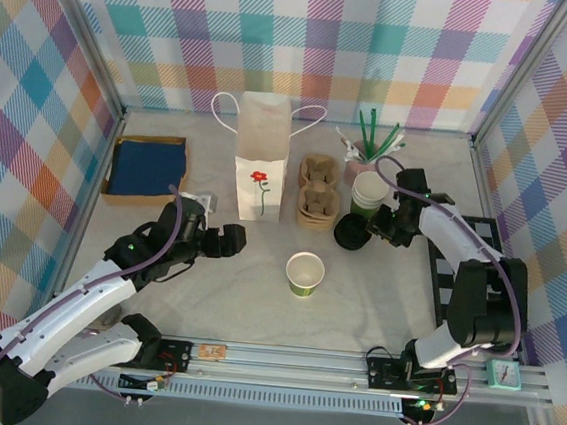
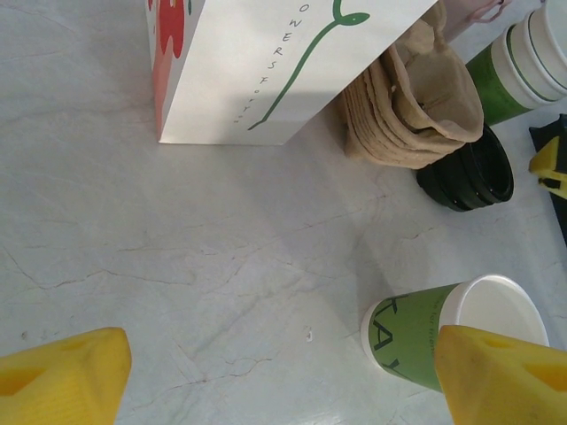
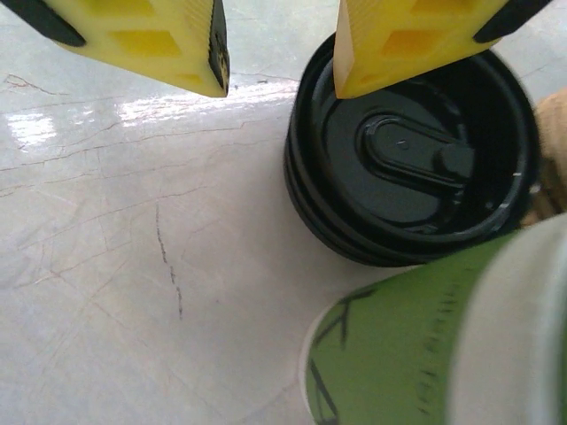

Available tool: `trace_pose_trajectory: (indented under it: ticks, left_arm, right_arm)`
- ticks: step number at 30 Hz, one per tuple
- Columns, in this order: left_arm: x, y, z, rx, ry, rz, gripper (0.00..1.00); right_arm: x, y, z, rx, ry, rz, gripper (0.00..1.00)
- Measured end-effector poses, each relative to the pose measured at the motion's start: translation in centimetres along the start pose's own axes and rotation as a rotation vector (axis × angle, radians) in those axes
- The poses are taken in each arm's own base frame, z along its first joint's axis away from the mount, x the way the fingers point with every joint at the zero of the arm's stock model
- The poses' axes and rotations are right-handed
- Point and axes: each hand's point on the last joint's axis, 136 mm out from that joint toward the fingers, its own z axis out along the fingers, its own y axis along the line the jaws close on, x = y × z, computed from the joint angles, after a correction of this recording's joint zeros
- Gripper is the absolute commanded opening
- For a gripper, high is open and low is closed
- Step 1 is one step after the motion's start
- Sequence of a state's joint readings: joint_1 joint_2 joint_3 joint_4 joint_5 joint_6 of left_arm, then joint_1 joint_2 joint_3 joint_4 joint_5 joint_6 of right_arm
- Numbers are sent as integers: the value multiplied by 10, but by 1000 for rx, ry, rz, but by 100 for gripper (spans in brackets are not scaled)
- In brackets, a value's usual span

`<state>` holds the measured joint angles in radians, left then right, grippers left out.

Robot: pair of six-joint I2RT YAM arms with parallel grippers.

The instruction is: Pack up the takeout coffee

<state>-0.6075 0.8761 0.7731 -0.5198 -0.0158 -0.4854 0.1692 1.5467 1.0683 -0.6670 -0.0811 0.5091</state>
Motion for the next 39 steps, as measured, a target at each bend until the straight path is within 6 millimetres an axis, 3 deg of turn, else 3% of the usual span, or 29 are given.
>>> trace_pose_trajectory:
  ticks: [5,24,39]
  left_arm:
    - [2,1,4,-8,14,2,88]
    - [3,1,6,-12,18,4,88]
    - [2,2,6,-14,16,4,87]
  right_arm:
    - [-5,7,-5,-26,-11,-5,40]
    - [0,5,31,-26,72,10,40]
    - [-5,10,33,-48,57,5,30]
